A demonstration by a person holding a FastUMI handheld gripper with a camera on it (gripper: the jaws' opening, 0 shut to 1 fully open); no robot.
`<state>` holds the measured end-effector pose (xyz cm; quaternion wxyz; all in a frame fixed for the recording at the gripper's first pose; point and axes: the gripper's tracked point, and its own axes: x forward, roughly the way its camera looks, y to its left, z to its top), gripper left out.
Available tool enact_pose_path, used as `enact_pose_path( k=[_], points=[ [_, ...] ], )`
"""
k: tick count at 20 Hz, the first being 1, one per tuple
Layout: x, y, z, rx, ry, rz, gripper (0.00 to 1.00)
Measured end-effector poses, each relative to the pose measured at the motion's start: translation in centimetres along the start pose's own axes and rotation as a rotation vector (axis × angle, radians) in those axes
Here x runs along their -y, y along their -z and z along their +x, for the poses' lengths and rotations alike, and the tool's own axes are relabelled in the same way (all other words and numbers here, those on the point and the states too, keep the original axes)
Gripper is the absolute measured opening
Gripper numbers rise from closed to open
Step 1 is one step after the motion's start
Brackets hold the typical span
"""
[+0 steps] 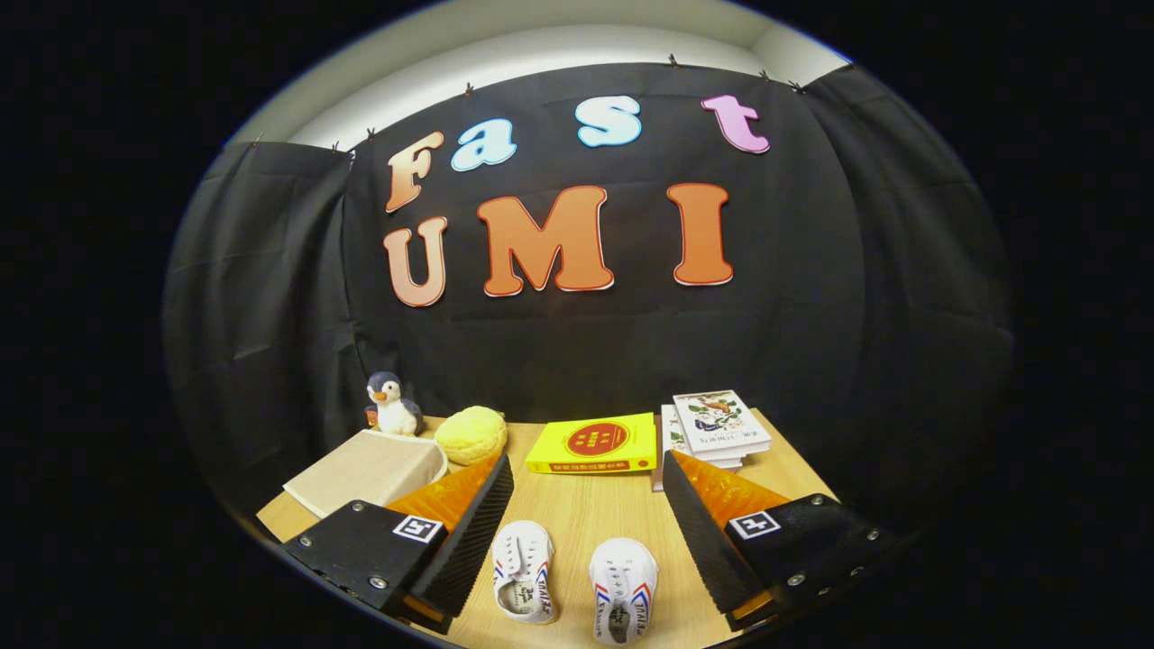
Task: Open the storage box then place both shoes into the box .Put the left shoe in first, then the right shoe, with the right side of both shoes facing outward in a uniform manner.
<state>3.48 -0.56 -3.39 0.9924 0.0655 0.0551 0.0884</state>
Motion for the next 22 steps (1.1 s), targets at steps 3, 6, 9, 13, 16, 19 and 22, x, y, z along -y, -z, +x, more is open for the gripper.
enact_pose_path(
  k=[3, 6, 9, 13, 16, 19, 22],
  points=[
    [-1.7, 1.5, 1.2, -0.039, -0.049, 0.075, 0.99],
    [-3.9, 3.6, 2.5, -0.097, -0.115, 0.167, 0.98],
    [-6.8, 5.9, 3.8, -0.192, -0.213, 0.284, 0.98],
    [-10.8, 8.8, 5.2, -0.349, -0.34, 0.46, 0.98],
    [-13.9, 10.5, 5.9, -0.439, -0.43, 0.551, 0.98],
    [-16.5, 11.8, 7.2, -0.499, -0.502, 0.618, 0.98],
    [-19.3, 12.9, 8.2, -0.573, -0.586, 0.695, 0.98]
  ],
)
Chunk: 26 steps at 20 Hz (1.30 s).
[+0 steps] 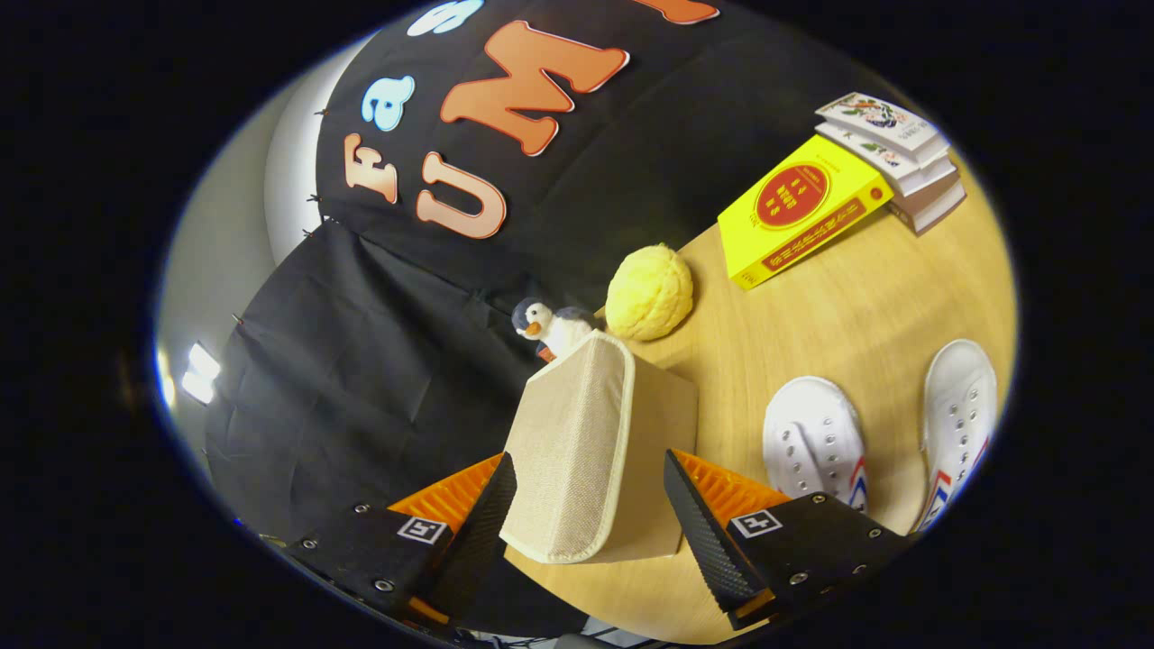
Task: Open the storage box then place both shoes into the box .Put the left shoe in first, then the right shoe, with the right side of both shoes facing outward in a uniform manner.
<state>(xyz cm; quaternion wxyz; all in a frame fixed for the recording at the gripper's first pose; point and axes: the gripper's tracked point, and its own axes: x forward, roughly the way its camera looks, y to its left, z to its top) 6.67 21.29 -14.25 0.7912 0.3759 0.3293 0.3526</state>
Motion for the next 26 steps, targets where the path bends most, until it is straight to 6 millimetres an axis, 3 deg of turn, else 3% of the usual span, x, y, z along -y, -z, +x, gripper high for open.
enact_pose_path(
  k=[6, 13, 17, 20, 23, 25, 26],
  points=[
    [0.9, 2.8, 4.0, -0.117, -0.031, 0.057, 0.98],
    [-0.3, 4.1, 5.9, -0.182, -0.071, 0.104, 0.95],
    [0.0, 4.5, 6.1, -0.184, -0.048, 0.082, 0.83],
    [-1.4, 3.6, 5.2, -0.16, -0.077, 0.077, 0.66],
    [-2.7, 2.2, 4.1, -0.097, -0.104, 0.077, 0.57],
    [-3.3, 1.0, 3.5, -0.042, -0.084, 0.06, 0.42],
    [-3.6, 0.6, 3.2, -0.018, -0.071, 0.048, 0.25]
  ],
)
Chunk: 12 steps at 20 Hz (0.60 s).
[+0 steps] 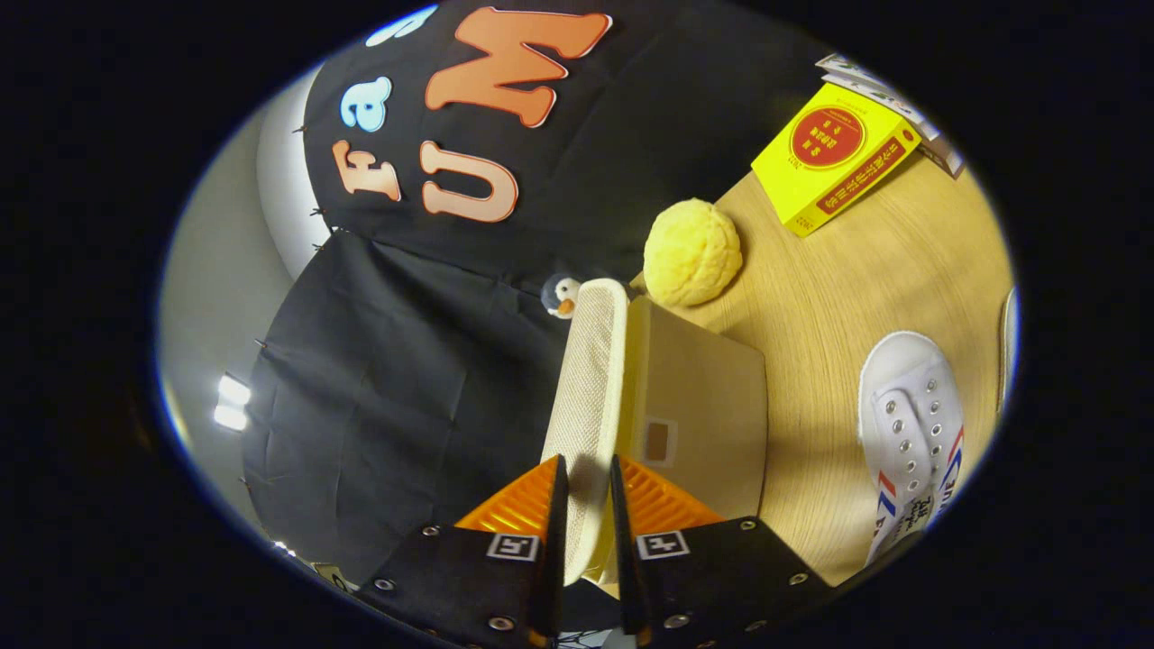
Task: Open the storage box then place both shoes into the box .Put the left shoe in first, then the right shoe, with the right side of both shoes facing outward in a uniform manner.
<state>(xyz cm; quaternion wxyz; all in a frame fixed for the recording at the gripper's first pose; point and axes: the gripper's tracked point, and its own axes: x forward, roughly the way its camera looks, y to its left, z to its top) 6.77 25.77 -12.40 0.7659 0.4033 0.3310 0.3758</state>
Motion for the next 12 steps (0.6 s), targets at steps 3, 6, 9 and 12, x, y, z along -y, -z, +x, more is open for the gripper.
enact_pose_path(
  k=[3, 6, 9, 12],
  points=[
    [-1.8, -0.7, -0.7, 0.037, 0.022, -0.034, 0.06],
    [-4.9, -0.9, -1.0, 0.05, 0.006, -0.068, 0.03],
    [-8.4, -1.3, -0.6, 0.075, -0.008, -0.103, 0.03],
    [-12.2, -1.4, 0.7, 0.087, -0.042, -0.113, 0.03]
  ],
)
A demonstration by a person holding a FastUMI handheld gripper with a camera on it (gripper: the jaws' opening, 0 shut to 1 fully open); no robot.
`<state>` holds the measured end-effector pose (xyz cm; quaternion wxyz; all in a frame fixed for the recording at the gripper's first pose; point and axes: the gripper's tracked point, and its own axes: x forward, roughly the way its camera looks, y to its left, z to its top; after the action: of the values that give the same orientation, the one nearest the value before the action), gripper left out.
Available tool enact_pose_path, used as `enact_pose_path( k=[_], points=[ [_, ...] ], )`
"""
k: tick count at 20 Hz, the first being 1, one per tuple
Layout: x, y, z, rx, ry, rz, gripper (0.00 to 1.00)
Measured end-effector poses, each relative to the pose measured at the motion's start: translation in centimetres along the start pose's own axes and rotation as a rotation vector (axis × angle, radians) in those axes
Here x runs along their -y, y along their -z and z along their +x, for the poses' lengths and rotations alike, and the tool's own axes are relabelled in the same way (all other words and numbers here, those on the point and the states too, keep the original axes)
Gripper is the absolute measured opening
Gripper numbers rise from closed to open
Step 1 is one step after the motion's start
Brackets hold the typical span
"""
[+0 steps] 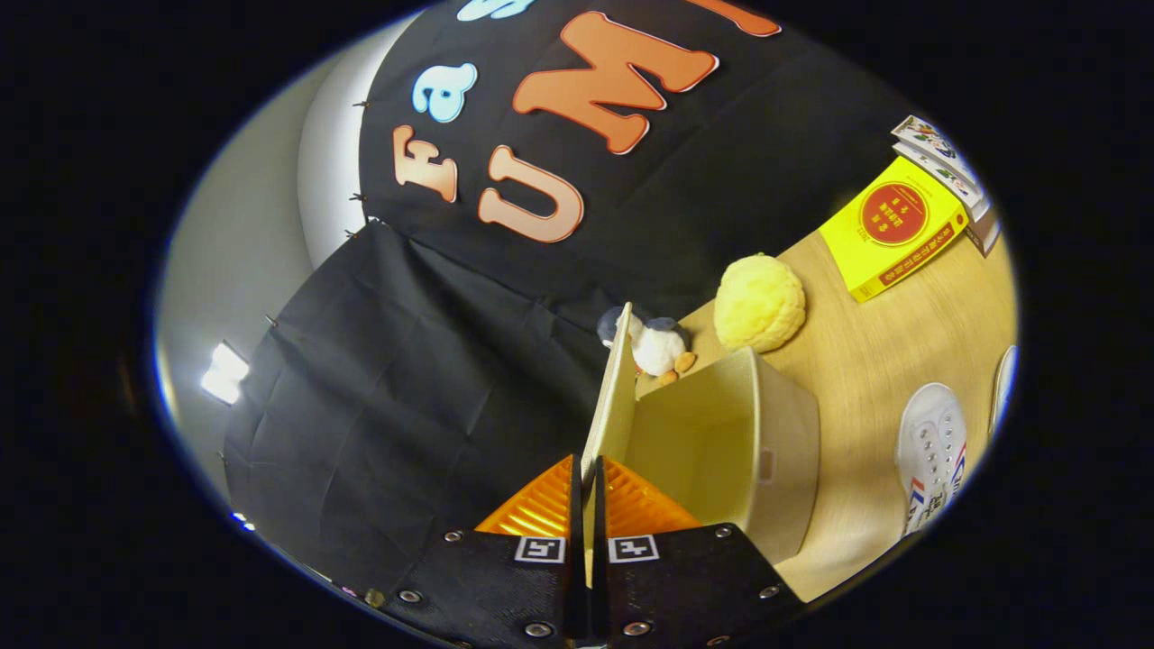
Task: Open the storage box then place both shoes into the box .Put the left shoe in first, then the right shoe, with the right side of both shoes facing outward in a uniform manner.
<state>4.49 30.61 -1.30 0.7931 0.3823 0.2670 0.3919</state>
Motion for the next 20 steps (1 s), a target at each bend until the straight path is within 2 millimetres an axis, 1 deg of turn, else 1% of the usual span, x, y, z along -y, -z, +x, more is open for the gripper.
enact_pose_path(
  k=[4, 7, 10, 12, 13, 15, 16, 17, 18, 19, 20],
  points=[
    [-4.7, 0.6, 3.2, -0.016, -0.037, -0.033, 0.03],
    [-7.6, 1.4, 5.9, -0.043, -0.05, -0.054, 0.03],
    [-9.8, 2.7, 8.6, -0.069, -0.053, -0.099, 0.03],
    [-11.0, 4.0, 10.5, -0.097, -0.048, -0.105, 0.03],
    [-11.4, 4.8, 11.5, -0.119, -0.04, -0.121, 0.07],
    [-11.4, 6.3, 12.1, -0.152, -0.019, -0.187, 0.18],
    [-11.6, 7.1, 12.9, -0.16, -0.009, -0.216, 0.38],
    [-11.8, 7.5, 13.4, -0.167, -0.004, -0.233, 0.51],
    [-11.7, 7.9, 13.5, -0.171, 0.002, -0.24, 0.67],
    [-11.5, 8.0, 13.5, -0.172, 0.012, -0.246, 0.73],
    [-11.2, 7.9, 13.4, -0.167, 0.028, -0.257, 0.85]
  ],
)
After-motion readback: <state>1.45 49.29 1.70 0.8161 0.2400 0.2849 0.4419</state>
